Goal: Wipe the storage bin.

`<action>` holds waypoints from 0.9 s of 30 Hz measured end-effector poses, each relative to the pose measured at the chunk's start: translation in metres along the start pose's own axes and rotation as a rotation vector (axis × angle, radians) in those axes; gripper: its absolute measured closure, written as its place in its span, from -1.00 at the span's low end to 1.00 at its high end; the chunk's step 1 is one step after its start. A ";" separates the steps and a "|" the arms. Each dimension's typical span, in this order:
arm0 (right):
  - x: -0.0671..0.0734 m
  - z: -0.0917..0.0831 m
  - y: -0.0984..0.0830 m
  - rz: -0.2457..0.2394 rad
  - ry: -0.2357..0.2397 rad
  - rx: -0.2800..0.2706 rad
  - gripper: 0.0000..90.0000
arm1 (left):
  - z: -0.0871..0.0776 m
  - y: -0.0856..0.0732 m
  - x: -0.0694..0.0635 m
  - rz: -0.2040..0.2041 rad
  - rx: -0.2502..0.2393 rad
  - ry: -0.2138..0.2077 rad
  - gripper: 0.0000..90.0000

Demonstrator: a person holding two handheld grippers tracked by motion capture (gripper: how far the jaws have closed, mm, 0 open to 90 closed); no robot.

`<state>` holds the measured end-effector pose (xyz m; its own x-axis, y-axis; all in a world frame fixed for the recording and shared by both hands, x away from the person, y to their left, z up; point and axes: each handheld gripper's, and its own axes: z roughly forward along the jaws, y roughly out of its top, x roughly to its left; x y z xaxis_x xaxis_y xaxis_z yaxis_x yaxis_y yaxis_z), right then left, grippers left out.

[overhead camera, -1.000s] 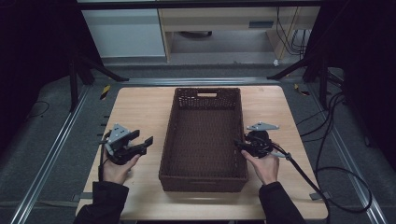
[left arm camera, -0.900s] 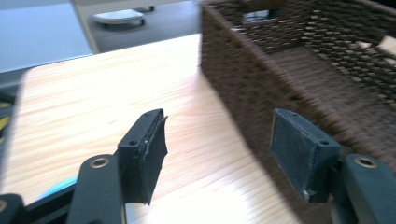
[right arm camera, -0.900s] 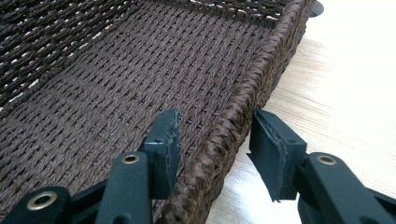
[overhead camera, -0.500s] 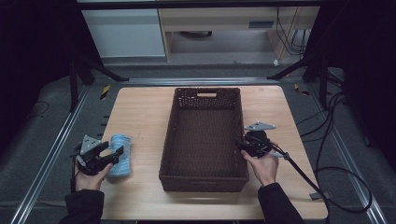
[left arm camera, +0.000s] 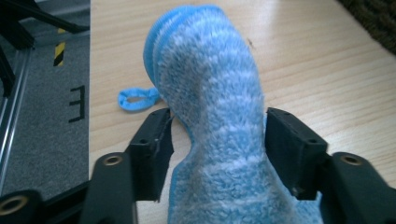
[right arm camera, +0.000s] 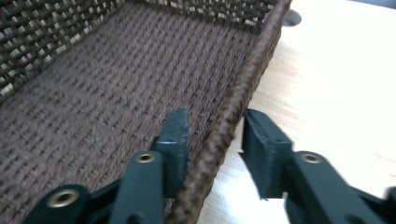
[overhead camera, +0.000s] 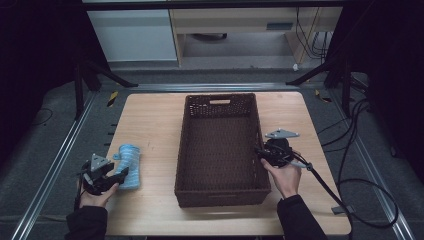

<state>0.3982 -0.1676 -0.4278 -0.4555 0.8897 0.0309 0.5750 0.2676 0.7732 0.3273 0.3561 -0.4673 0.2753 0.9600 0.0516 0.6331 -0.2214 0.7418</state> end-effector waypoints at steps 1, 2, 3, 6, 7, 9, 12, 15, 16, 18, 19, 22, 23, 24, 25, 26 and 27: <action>0.000 -0.001 0.001 0.006 0.004 -0.006 0.20 | 0.002 -0.001 0.000 -0.007 0.008 -0.013 -0.01; -0.002 -0.003 0.002 0.014 0.009 -0.016 0.16 | 0.003 -0.001 -0.001 -0.009 0.014 -0.021 0.05; -0.002 -0.005 0.002 0.017 0.011 -0.021 0.15 | 0.004 -0.002 -0.001 -0.010 0.023 -0.028 0.09; -0.003 -0.006 0.002 0.012 0.013 -0.017 0.12 | 0.009 -0.002 -0.002 -0.023 0.048 -0.046 0.28; -0.002 -0.005 0.001 0.007 0.014 -0.008 0.10 | 0.009 -0.002 -0.002 -0.026 0.053 -0.048 0.33; 0.000 -0.003 -0.001 -0.007 0.010 0.008 0.10 | 0.009 -0.001 -0.002 -0.035 0.059 -0.053 0.42; -0.002 -0.002 -0.001 -0.002 0.009 0.011 0.06 | 0.008 0.000 -0.001 -0.043 0.062 -0.056 0.50; -0.001 -0.002 -0.001 -0.005 0.008 0.014 0.06 | 0.004 0.004 -0.003 -0.046 0.037 -0.068 0.51; -0.001 -0.002 -0.002 -0.004 0.006 0.016 0.06 | 0.003 0.006 -0.004 -0.048 0.025 -0.072 0.51; -0.001 -0.002 -0.002 -0.003 -0.001 0.024 0.08 | 0.000 0.010 -0.005 -0.046 0.006 -0.078 0.51; 0.000 -0.002 -0.003 -0.008 -0.003 0.028 0.10 | -0.001 0.014 -0.007 -0.044 -0.006 -0.085 0.51; 0.000 -0.001 -0.003 -0.008 -0.008 0.039 0.12 | -0.002 0.023 -0.013 -0.029 -0.033 -0.096 0.51; 0.001 -0.001 -0.004 -0.005 -0.005 0.040 0.16 | -0.002 0.025 -0.014 -0.030 -0.034 -0.104 0.52; 0.001 -0.001 -0.004 -0.003 -0.005 0.040 0.18 | -0.002 0.028 -0.015 -0.021 -0.043 -0.103 0.52; 0.001 -0.001 -0.004 0.000 -0.002 0.041 0.21 | -0.001 0.031 -0.017 -0.017 -0.045 -0.106 0.52; 0.001 -0.002 -0.003 0.007 0.003 0.046 0.23 | 0.000 0.034 -0.019 -0.015 -0.050 -0.112 0.52; 0.001 -0.001 -0.003 0.012 0.006 0.048 0.24 | 0.001 0.037 -0.020 -0.010 -0.055 -0.117 0.52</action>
<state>0.3945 -0.1677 -0.4294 -0.4528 0.8905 0.0440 0.6121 0.2746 0.7416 0.3464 0.3281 -0.4415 0.3541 0.9347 -0.0321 0.5962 -0.1992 0.7777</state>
